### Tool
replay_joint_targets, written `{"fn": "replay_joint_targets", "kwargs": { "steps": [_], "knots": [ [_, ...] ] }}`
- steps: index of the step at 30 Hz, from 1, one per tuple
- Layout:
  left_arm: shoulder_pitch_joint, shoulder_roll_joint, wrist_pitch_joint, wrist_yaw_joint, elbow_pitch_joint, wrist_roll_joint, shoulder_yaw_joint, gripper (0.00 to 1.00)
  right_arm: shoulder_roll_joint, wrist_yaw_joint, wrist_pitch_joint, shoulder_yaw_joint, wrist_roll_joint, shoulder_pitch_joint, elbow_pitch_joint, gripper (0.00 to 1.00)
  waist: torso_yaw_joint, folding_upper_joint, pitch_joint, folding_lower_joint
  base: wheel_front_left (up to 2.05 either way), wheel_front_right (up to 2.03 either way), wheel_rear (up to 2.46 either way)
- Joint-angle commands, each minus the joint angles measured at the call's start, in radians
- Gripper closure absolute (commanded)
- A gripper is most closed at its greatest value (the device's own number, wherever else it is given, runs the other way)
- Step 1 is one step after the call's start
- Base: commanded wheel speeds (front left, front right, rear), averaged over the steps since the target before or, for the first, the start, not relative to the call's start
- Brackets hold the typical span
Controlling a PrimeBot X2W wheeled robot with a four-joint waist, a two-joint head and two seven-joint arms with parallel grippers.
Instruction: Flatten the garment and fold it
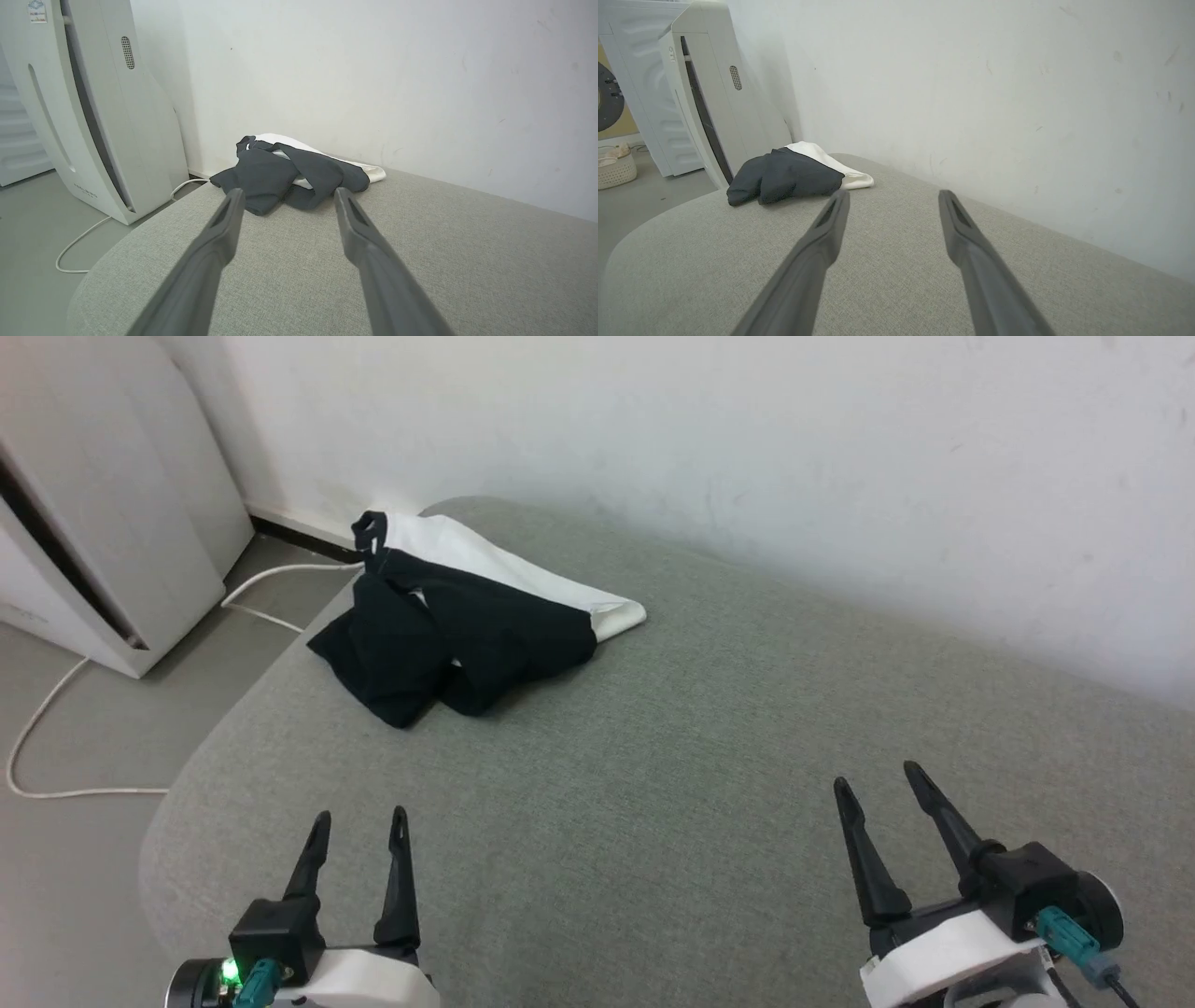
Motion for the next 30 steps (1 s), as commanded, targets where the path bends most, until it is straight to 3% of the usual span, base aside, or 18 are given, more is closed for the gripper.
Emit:
{"fn": "replay_joint_targets", "kwargs": {
  "steps": [1,20,30],
  "knots": [
    [0.017,-0.001,-0.009,0.008,0.003,-0.007,-0.003,0.00,0.003,-0.002,-0.012,0.008,0.009,0.011,0.009,0.00,0.011,0.0000,0.003,0.0000,0.00,0.00,0.00],
    [0.035,-0.001,-0.049,0.012,0.018,-0.017,-0.007,0.00,0.003,-0.002,-0.052,0.052,0.028,0.017,0.047,0.00,0.090,0.0000,-0.008,0.0000,0.00,0.00,0.00],
    [0.034,-0.001,-0.050,0.013,0.016,-0.013,-0.009,0.00,0.003,-0.002,-0.053,0.056,0.030,0.019,0.050,0.00,0.092,0.0000,-0.008,0.0000,0.00,0.00,0.00]
  ]
}}
